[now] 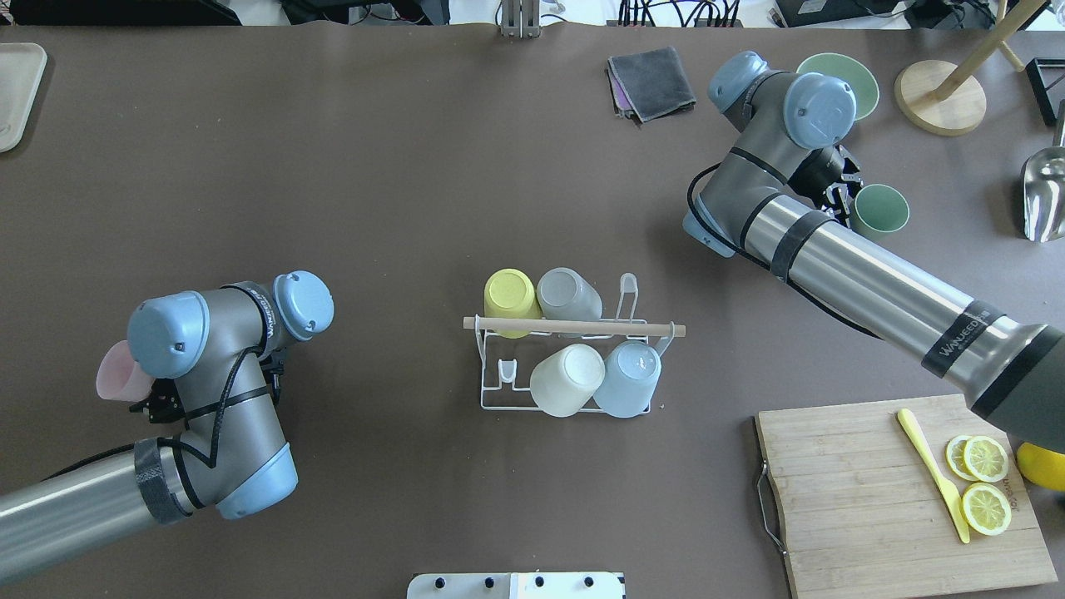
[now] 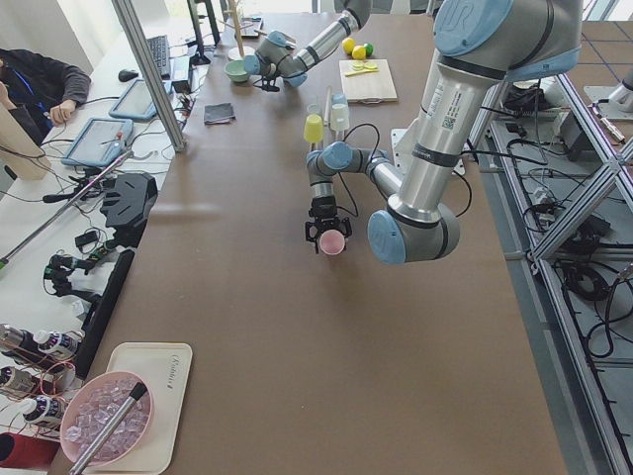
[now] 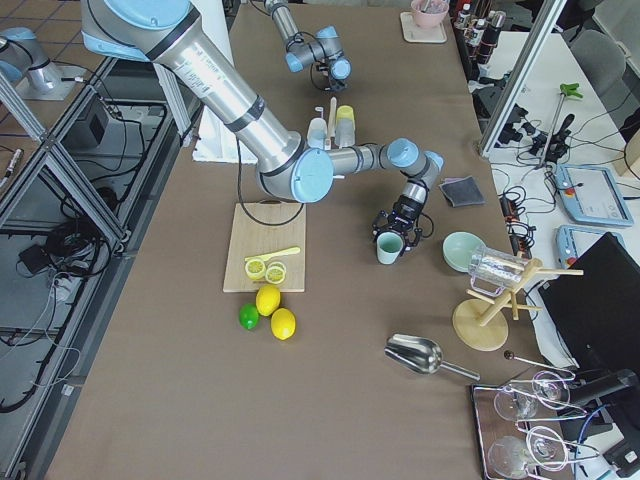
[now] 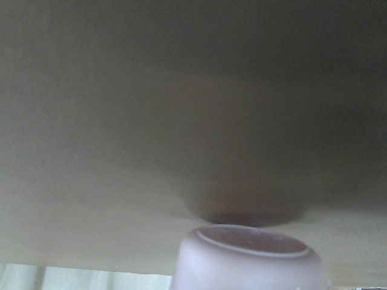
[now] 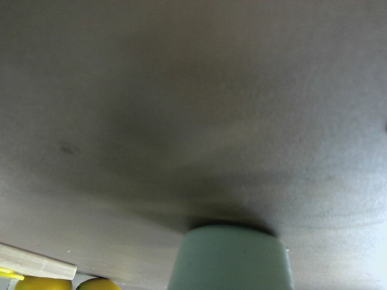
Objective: Place cup on cup holder
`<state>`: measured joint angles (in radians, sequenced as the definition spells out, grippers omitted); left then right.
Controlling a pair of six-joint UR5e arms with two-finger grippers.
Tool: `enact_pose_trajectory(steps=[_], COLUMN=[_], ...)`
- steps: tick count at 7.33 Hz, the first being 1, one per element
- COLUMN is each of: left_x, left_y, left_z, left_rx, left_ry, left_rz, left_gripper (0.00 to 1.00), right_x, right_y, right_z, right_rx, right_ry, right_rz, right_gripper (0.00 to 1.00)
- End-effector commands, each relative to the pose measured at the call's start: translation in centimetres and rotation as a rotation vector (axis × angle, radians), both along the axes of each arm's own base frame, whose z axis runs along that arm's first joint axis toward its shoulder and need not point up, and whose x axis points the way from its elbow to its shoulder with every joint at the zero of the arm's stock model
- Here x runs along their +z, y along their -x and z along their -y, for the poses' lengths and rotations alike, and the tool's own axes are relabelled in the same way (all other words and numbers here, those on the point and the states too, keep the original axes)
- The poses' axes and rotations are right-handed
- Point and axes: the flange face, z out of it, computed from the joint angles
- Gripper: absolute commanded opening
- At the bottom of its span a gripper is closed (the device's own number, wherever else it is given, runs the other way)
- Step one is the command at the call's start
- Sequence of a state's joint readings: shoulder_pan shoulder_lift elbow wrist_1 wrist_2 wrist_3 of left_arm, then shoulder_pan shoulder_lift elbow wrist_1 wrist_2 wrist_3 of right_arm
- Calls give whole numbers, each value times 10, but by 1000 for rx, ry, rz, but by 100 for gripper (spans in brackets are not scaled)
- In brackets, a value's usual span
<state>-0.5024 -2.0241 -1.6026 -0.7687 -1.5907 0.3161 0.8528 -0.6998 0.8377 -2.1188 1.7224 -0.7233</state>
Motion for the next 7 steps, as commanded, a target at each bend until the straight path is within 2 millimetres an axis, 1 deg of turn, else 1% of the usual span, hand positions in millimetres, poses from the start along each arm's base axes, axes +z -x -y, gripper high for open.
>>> enact_pose_trajectory(steps=[1, 2, 3, 4, 5, 6, 7], left_x=[-6, -11, -18, -25, -33, -42, -49], left_y=[7, 13, 18, 30, 51, 69, 89], left_z=[-3, -6, -3, 6, 26, 41, 58], left_rx=[2, 1, -5, -22, -1, 27, 42], left_ry=[-11, -20, -27, -37, -37, -81, -107], left_rz=[-21, -35, -49, -65, -91, -86, -87], left_gripper=[50, 41, 41, 41, 42, 43, 47], right_x=[1, 1, 0, -1, -3, -8, -25], right_y=[1, 2, 2, 2, 1, -2, -6], right_z=[-2, -2, -2, -2, -3, -2, 3], right_rx=[-17, -23, -41, -55, -55, -56, -56], right_ry=[4, 4, 10, 12, 19, 9, -26], right_rz=[1, -2, 4, 10, 4, 7, 11], right_gripper=[94, 86, 67, 51, 33, 14, 9])
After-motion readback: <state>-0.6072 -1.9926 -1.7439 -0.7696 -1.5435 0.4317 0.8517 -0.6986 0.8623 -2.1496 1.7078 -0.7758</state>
